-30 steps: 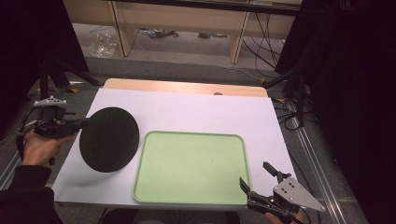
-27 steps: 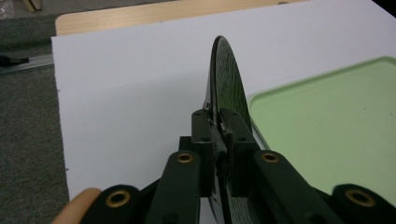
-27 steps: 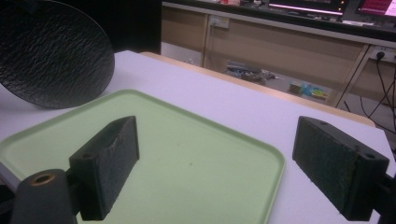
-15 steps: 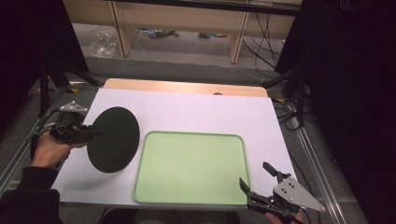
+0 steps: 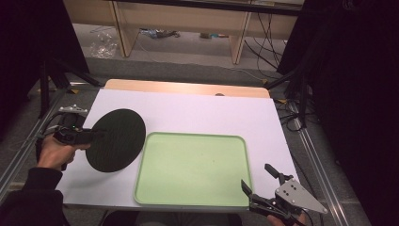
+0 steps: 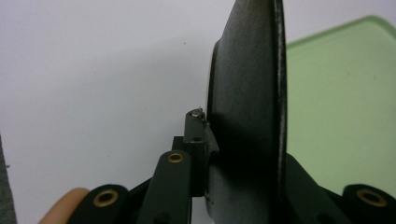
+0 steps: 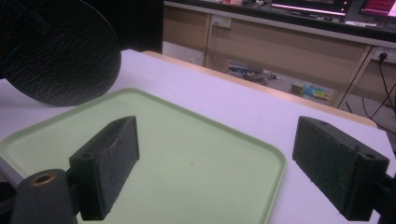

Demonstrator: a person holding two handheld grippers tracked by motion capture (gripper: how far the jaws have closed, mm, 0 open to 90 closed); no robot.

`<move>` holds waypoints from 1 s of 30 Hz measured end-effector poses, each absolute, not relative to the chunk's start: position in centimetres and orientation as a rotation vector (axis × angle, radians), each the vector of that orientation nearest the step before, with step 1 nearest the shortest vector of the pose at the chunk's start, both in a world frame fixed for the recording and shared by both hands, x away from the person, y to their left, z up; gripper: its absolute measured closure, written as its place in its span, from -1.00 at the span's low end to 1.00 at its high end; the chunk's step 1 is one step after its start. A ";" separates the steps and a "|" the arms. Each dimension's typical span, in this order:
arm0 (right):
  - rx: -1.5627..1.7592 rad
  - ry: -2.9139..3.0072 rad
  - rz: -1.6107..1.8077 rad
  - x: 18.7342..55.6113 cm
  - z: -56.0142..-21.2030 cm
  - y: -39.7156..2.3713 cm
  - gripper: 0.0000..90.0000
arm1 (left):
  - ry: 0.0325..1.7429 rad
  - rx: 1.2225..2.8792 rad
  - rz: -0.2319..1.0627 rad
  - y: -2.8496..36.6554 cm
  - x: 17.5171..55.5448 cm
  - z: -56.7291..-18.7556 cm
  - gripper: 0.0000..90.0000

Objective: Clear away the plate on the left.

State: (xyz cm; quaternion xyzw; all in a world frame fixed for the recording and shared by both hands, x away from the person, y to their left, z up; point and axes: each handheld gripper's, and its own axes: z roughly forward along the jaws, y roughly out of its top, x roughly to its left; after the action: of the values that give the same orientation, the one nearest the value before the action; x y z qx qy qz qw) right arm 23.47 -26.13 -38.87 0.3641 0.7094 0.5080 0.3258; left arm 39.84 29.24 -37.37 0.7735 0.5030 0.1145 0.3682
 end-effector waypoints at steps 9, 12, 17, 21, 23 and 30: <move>0.948 1.873 1.323 23.5 -38.9 -26.0 -0.66 | 1.410 1.772 0.157 31.9 41.1 -39.4 0.75; 0.948 1.871 1.321 23.5 -38.9 -26.0 -0.66 | 1.436 1.722 0.126 32.4 41.3 -39.9 0.76; 0.949 1.871 1.318 23.5 -38.9 -26.0 -0.66 | 1.440 1.701 0.111 32.9 41.4 -40.0 0.75; 0.948 1.869 1.316 23.5 -38.9 -26.1 -0.66 | 1.446 1.674 0.101 33.5 41.3 -39.9 0.75; 0.947 1.868 1.318 23.5 -38.9 -26.1 -0.66 | 1.445 1.664 0.092 33.8 41.2 -39.9 0.74; 0.947 1.864 1.322 23.5 -38.9 -26.1 -0.66 | 1.411 1.590 0.038 34.5 41.0 -39.5 0.74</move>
State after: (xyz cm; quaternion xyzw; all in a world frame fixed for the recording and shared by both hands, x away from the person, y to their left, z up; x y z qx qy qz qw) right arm 23.52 -26.05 -38.87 0.3619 0.7118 0.5050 0.3277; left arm 41.01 34.47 -39.49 0.6535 0.5800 0.0155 0.4861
